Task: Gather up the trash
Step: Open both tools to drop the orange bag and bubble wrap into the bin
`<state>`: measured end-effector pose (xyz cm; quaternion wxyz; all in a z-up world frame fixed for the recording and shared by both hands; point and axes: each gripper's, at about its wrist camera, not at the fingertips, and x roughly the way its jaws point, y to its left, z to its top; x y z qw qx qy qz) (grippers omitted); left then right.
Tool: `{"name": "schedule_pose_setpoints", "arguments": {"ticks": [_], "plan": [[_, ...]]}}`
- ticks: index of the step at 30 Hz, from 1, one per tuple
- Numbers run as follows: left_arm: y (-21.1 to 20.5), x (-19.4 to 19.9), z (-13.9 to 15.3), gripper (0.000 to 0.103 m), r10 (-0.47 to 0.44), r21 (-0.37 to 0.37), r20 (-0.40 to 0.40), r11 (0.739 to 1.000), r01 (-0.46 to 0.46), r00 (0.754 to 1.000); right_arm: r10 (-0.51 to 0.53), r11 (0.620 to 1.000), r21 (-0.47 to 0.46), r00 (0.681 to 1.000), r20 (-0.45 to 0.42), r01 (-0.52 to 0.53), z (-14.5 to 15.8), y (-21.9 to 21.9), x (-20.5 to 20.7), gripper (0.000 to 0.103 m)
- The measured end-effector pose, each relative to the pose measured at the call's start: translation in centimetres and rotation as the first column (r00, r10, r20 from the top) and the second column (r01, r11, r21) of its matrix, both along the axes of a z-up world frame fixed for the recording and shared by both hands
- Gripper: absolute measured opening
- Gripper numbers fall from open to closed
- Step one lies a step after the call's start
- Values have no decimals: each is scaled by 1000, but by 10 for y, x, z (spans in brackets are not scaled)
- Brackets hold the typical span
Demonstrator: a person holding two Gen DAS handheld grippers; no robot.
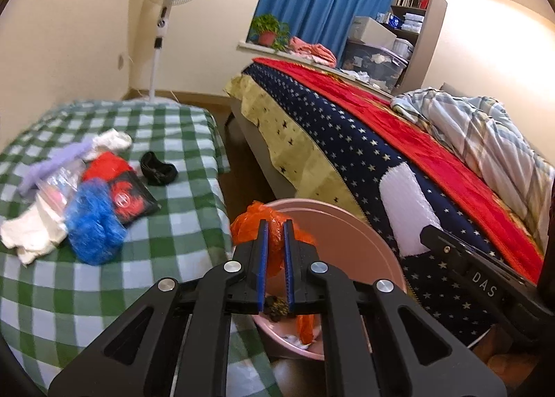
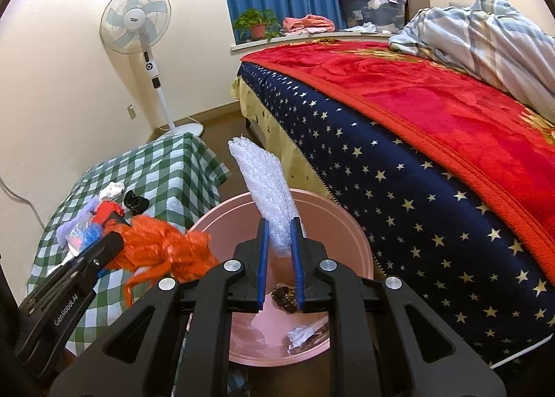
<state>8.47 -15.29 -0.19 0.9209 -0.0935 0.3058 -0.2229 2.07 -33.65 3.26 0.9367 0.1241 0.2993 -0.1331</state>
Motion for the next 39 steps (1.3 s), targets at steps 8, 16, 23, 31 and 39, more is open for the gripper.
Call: {"name": "schedule_pose_setpoints", "arguments": {"ticks": [8, 16, 23, 31, 39], "plan": [[5, -1, -1, 18, 8, -14, -9, 1000, -8, 1000, -20, 1000, -6, 1000, 8, 20, 2, -4, -3, 30], [13, -4, 2, 18, 18, -7, -5, 1000, -18, 1000, 3, 1000, -19, 999, 39, -3, 9, 5, -4, 30], [28, -8, 5, 18, 43, -8, 5, 999, -43, 999, 25, 999, -30, 998, 53, -24, 12, 13, -4, 30], [54, -12, 6, 18, 90, -3, 12, 996, -90, 996, 57, 998, -38, 996, 70, -54, 13, 23, -2, 30], [95, -15, 5, 18, 174, 6, 15, 985, -174, 985, 127, 992, -33, 987, 100, -124, 11, 47, 5, 30]]}}
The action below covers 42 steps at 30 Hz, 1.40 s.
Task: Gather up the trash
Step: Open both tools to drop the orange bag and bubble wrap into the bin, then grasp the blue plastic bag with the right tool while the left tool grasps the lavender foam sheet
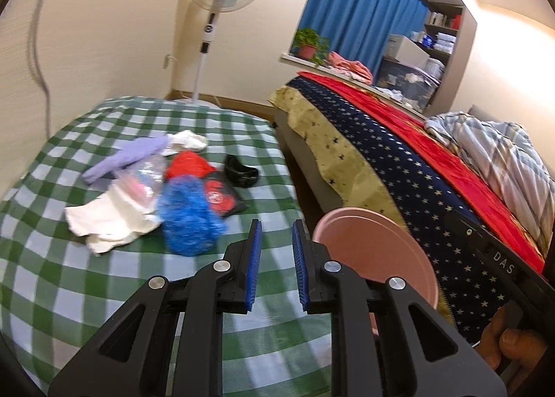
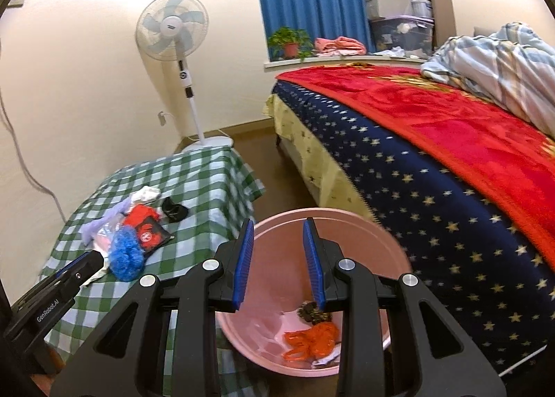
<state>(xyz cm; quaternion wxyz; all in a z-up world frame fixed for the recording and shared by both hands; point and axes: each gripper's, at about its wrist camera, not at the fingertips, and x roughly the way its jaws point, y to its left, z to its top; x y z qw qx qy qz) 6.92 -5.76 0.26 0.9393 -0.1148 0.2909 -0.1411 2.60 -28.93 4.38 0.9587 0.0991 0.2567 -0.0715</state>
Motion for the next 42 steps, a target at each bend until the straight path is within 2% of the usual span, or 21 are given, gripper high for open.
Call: {"name": "schedule_pose_setpoints", "arguments": {"ticks": [9, 16, 21, 31, 33, 35, 42], "plan": [[37, -7, -2, 18, 105, 33, 22, 994, -106, 994, 114, 991, 70, 993, 7, -114, -16, 35, 15, 30], [59, -3, -8, 18, 174, 68, 33, 982, -176, 984, 215, 967, 133, 976, 20, -216, -27, 67, 31, 30], [73, 3, -15, 18, 225, 98, 44, 969, -229, 973, 279, 940, 204, 960, 2, -274, -40, 84, 48, 30], [107, 36, -13, 18, 321, 97, 68, 940, -326, 945, 363, 901, 259, 932, -6, -349, -55, 117, 77, 31], [112, 47, -14, 18, 330, 93, 67, 937, -336, 941, 382, 890, 273, 924, -11, -364, -59, 122, 83, 34], [117, 55, -15, 18, 334, 88, 64, 937, -339, 940, 396, 884, 279, 918, -19, -376, -63, 127, 88, 44], [116, 82, -23, 19, 302, 99, 38, 947, -304, 953, 426, 867, 305, 903, -47, -393, -73, 138, 106, 58]]}}
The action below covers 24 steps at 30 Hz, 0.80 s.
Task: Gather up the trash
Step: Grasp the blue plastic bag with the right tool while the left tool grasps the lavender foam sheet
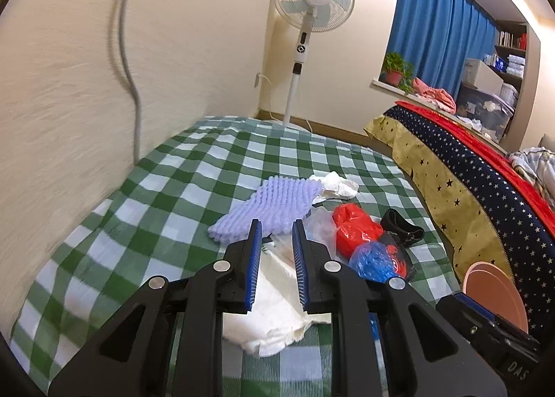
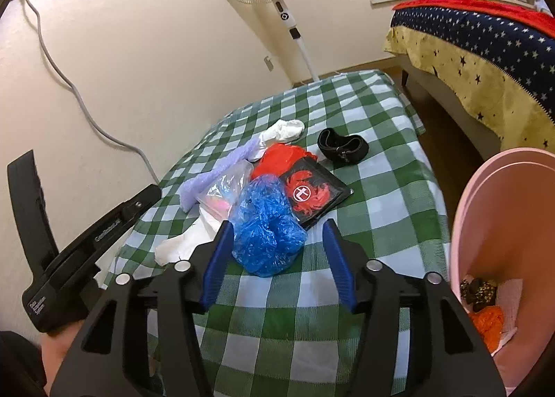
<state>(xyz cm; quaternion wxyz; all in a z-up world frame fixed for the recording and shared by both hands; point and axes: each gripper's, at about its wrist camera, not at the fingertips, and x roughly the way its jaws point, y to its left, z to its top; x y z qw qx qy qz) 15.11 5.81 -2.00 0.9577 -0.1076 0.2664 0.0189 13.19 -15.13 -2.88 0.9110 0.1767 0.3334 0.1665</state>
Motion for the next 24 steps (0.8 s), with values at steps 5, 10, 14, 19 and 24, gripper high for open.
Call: {"name": "schedule_pose_setpoints", "arguments": {"ticks": [5, 10, 14, 19, 24], "plan": [[4, 19, -7, 43, 4, -12, -23, 1000, -4, 1000, 35, 999, -5, 999, -34, -35, -8, 9, 14, 62], [7, 36, -14, 44, 6, -22, -57, 1000, -7, 998, 35, 999, 7, 996, -85, -34, -20, 10, 27, 62], [4, 45, -19, 51, -12, -14, -78, 1000, 11, 997, 49, 999, 3, 992, -114, -49, -24, 16, 34, 62], [6, 52, -27, 46, -7, -16, -117, 1000, 6, 993, 82, 996, -19, 987, -141, -85, -27, 25, 39, 58], [12, 49, -26, 13, -12, -53, -114, 999, 6, 993, 113, 993, -14, 983, -147, -116, -28, 29, 39, 18]]}}
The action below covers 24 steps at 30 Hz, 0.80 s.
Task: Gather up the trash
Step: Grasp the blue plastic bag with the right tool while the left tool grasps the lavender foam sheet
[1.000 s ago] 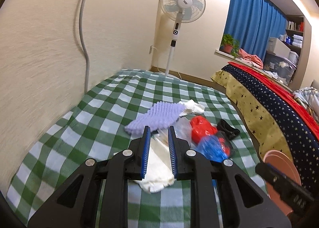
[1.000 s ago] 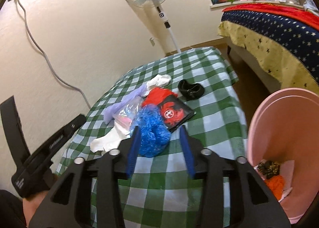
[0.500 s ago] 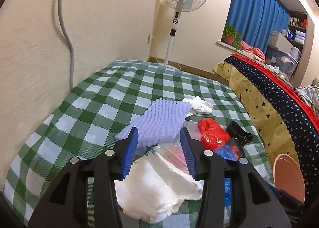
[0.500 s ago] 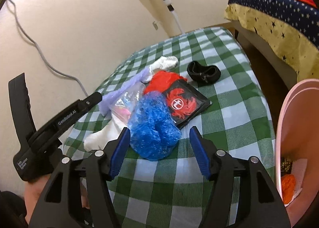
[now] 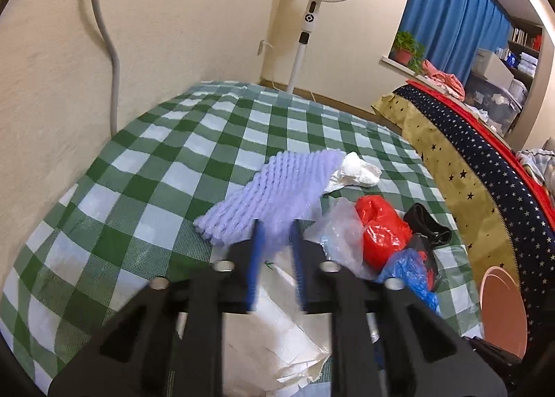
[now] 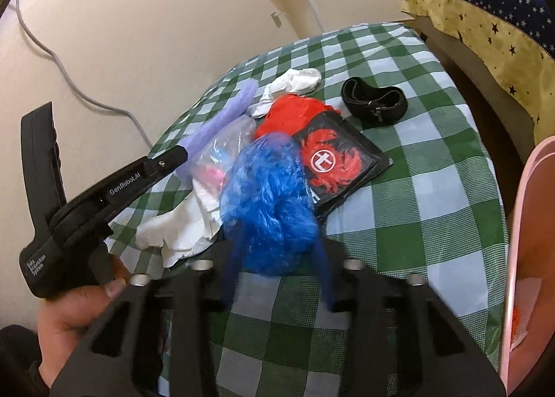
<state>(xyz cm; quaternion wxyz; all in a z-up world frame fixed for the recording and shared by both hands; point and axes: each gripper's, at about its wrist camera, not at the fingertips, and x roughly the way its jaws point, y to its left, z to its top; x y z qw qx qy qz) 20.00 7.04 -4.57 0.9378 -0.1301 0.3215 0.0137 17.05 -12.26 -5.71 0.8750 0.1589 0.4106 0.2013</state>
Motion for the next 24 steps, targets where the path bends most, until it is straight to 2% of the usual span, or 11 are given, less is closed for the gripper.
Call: {"name": "schedule_pose_setpoints", "arguments": {"ticks": [2, 6, 17, 24], "plan": [[-1, -3, 5, 11, -3, 6, 13, 1000, 3, 1000, 14, 1000, 1, 1000, 12, -14, 2, 1, -3, 10], [-4, -12, 18, 10, 1, 12, 40, 1000, -1, 999, 12, 1000, -3, 999, 47, -12, 11, 1, -13, 6], [-3, -59, 62, 10, 3, 8, 106, 1000, -4, 994, -10, 998, -62, 989, 149, 19, 60, -16, -53, 5], [-17, -97, 85, 10, -9, 15, 151, 1000, 7, 989, -57, 990, -115, 974, 221, 84, 99, -35, -82, 5]]}}
